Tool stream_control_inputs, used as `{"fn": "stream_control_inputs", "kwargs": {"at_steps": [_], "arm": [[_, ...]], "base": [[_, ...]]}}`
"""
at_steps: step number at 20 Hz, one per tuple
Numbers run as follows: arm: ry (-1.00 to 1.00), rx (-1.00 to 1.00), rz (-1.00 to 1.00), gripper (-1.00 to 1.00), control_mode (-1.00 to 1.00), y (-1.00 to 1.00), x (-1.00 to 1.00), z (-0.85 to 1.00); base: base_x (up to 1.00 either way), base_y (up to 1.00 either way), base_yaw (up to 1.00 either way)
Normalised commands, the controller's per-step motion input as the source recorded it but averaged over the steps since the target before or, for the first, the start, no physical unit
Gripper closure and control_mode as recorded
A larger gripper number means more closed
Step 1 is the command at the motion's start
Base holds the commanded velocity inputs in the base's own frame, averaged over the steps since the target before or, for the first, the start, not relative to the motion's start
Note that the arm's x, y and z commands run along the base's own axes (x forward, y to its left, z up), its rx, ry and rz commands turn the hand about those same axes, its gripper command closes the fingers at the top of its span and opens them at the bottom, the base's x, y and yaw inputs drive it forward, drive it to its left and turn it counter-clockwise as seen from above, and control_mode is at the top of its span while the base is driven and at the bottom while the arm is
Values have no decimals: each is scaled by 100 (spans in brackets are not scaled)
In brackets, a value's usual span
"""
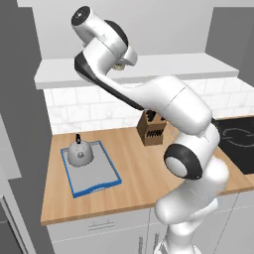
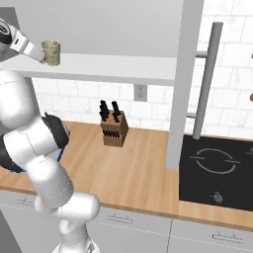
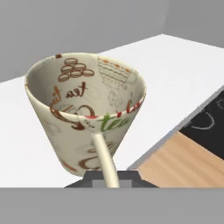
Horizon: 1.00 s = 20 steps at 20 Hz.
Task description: Pick the kettle from the counter and place it on the tray. Then pick the mug from the cabinet and place it on the tray. Then close the cabinet doors.
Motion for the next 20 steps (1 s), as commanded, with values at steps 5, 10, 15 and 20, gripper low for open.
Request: {"fn": "stream_control_inputs", "kwargs": {"at_steps": [5,10,15,20], "arm": [[0,0,58,100,-100,0,-100,-9],[-1,0,83,100,-100,-7,-99,-21],[0,0,99,100,-100,-5,-67,-51],[0,-1,64,100,-100,-1,1,-91]], "base": [[0,0,0],[0,0,0],[0,0,0],[0,0,0]]}}
